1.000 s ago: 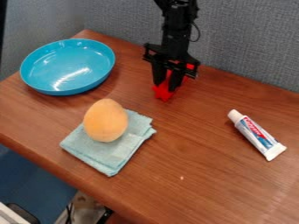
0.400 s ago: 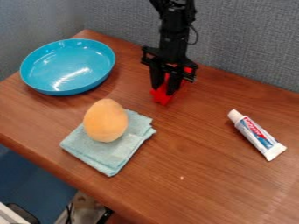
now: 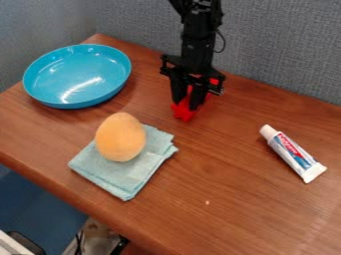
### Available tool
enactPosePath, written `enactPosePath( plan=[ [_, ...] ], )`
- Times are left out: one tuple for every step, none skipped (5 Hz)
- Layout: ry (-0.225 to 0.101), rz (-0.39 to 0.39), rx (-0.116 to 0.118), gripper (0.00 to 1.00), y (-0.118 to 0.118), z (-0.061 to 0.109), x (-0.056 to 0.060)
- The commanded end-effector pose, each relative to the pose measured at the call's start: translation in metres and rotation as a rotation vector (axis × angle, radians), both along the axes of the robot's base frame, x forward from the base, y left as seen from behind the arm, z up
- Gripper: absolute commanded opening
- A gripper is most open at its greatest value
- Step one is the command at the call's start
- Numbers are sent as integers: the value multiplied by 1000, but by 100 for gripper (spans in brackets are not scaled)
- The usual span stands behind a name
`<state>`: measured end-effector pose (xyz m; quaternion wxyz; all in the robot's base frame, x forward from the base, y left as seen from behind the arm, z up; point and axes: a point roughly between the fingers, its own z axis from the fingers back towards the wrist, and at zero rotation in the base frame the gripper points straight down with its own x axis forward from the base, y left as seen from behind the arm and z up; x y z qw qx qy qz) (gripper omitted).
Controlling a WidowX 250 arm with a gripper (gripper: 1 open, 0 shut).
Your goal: Put the red object on the blue plate
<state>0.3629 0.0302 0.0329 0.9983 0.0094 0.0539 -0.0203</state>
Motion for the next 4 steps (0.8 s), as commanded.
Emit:
enactPosePath(
  plan=[
    [-41,-33,3,0,-11,17,3],
    [-48,-40,3,0,-12,20,4],
    [-56,-42,4,0,-11,22,7],
    [-65,-43,5,0,-9,24,9]
  ],
)
